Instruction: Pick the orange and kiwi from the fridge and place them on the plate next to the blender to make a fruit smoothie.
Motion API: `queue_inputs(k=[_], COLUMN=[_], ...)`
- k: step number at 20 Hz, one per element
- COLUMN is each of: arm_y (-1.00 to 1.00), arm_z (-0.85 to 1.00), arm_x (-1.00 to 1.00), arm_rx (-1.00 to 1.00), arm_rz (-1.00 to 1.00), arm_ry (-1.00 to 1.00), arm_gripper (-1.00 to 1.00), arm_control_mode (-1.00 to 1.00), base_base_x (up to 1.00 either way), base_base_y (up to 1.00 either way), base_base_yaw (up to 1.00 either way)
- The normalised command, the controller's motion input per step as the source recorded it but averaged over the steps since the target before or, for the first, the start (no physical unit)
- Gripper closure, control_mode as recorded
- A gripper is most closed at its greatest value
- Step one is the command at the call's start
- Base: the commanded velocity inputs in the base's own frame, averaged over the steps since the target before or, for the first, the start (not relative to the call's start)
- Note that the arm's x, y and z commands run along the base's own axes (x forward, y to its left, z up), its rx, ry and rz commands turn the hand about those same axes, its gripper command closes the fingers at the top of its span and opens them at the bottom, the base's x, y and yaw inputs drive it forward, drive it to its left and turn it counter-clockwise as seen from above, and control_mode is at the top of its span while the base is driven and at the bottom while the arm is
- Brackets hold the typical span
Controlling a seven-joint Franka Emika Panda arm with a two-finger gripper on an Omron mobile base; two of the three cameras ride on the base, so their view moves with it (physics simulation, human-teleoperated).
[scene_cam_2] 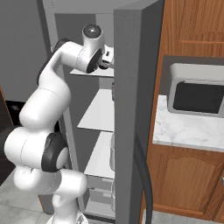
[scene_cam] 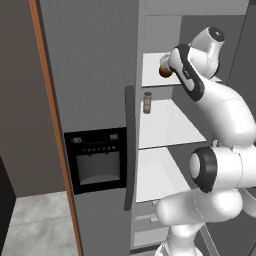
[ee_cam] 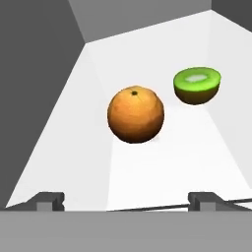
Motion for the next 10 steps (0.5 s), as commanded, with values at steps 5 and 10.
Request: queue_inputs(k=[5,10], arm_y=[0.0,0.0], arm_z=[-0.19,-0.15], arm_x=[0.51,0.48], arm_rx=[0.0,0.0], arm_rz=[0.0,0.0], arm_ry=[0.03,0.01], arm_gripper=[-1.0,-1.0], arm_control_mode=[-1.0,-1.0], base_base_x=[0.0,0.0], base_base_y=[0.0,0.0], base_base_yaw=[0.0,0.0])
